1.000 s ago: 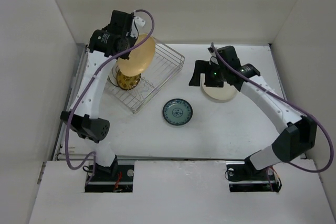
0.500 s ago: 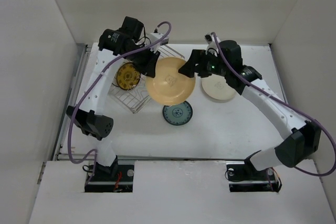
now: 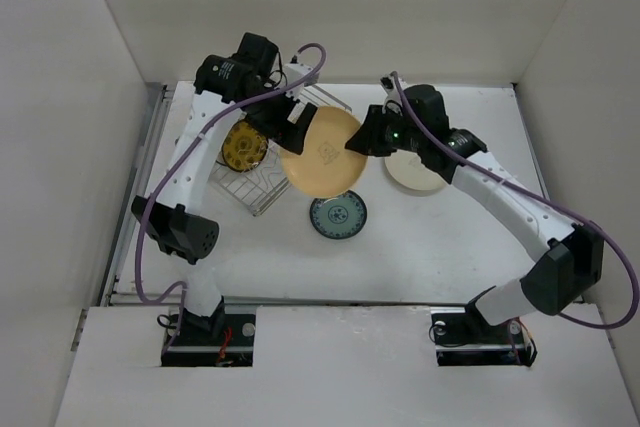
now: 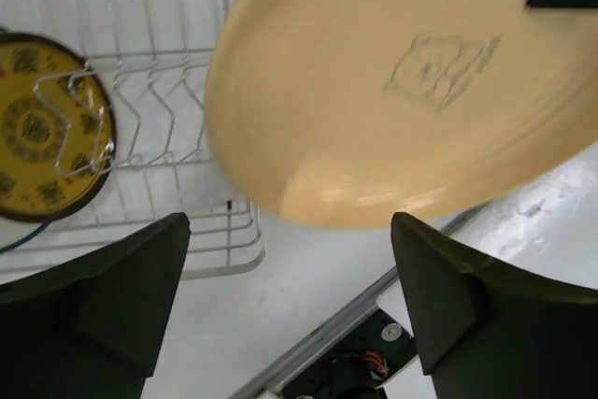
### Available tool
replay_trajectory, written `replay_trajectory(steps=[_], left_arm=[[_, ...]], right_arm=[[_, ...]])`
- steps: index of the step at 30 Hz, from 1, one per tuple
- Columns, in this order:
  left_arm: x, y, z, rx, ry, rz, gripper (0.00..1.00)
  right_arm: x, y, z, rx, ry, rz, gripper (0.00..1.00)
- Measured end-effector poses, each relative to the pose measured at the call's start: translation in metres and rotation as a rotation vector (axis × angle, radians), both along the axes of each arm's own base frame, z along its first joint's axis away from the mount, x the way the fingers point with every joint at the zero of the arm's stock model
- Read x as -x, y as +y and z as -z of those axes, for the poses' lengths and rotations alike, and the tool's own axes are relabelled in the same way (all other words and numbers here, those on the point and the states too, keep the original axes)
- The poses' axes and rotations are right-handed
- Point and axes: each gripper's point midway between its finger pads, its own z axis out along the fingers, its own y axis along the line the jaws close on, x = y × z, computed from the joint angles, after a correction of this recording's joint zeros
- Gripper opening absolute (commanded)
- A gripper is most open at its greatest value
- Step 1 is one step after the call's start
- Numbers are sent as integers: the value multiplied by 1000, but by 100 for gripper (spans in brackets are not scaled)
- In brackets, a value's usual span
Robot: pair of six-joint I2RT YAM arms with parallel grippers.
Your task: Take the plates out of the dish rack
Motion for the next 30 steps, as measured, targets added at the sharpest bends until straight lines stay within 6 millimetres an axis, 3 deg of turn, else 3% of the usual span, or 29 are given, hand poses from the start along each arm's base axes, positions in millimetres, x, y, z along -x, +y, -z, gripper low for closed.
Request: replay_trajectory(steps=[2, 7, 13, 18, 21, 28, 30], left_arm=[[-5, 6, 2, -47, -19, -48, 95], [-32, 32, 8, -182, -109, -207, 100], [-53, 64, 28, -347, -168, -326, 100], [-55, 79, 31, -415, -205, -365, 100], [-54, 84, 25, -423, -232, -376, 100], [-56, 88, 14, -423, -275, -390, 100], [-57, 88, 15, -428, -276, -389, 100]], right_arm=[[-11, -14, 13, 40, 40, 89, 0], [-39, -66, 49, 114, 181, 312, 0], [-72, -173, 79, 115, 314, 637, 0], [-76, -253, 110, 117, 422, 855, 0], [-79, -269, 131, 126, 480, 896, 0], [-77, -266, 176, 154, 594, 876, 1], [-80, -264, 184, 147, 609, 865, 11]])
